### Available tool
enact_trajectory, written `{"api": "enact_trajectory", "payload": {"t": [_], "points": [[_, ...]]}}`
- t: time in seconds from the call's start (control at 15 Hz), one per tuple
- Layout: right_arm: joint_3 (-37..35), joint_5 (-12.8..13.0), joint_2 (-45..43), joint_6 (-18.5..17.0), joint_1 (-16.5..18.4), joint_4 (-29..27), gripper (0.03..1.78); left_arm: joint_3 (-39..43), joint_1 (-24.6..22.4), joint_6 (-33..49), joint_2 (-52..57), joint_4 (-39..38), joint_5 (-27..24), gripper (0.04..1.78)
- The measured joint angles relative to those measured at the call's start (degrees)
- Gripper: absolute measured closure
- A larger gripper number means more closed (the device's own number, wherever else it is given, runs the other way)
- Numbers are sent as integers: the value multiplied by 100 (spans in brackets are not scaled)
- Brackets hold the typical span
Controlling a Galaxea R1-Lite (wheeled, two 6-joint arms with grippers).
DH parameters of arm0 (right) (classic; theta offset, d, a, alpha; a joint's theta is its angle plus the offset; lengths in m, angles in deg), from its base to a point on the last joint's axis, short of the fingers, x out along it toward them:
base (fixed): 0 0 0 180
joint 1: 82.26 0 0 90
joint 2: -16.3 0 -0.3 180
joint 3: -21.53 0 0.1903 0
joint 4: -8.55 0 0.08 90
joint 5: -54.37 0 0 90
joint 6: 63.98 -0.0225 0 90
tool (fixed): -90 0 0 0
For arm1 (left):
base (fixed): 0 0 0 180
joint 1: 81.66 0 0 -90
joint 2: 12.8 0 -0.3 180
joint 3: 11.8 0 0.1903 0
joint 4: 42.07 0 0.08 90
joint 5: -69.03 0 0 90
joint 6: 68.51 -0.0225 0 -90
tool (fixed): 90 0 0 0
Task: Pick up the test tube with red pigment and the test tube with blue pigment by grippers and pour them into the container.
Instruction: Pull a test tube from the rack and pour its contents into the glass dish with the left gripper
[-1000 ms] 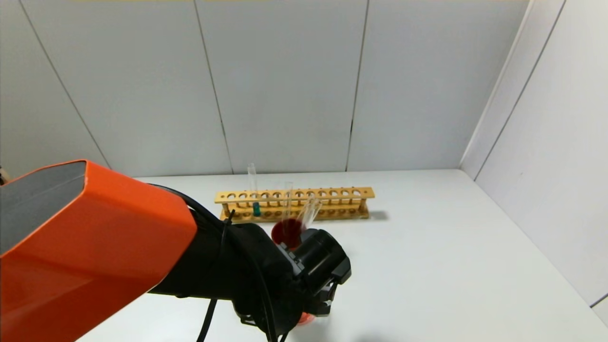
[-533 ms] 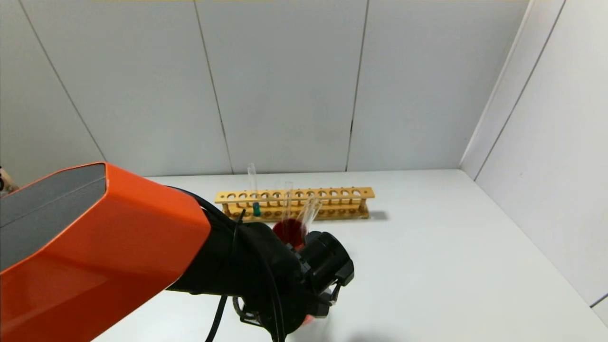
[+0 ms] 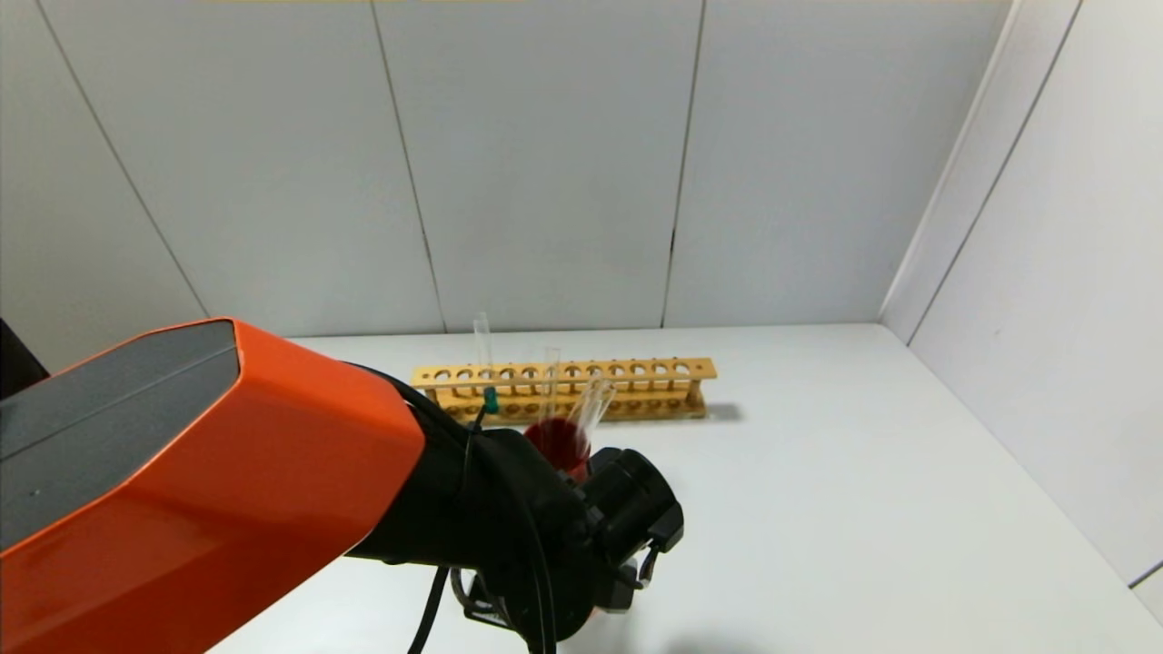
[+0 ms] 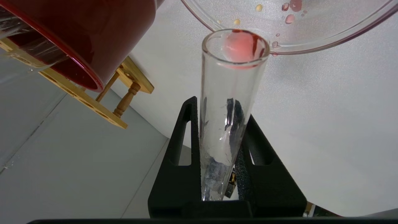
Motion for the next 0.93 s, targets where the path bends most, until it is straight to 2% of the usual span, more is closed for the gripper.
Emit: {"api": "enact_trajectory", "payload": {"t": [0.93], "points": [[0,0,0,-1,0,-2,6,-72,44,59,41,111,17,147]]}}
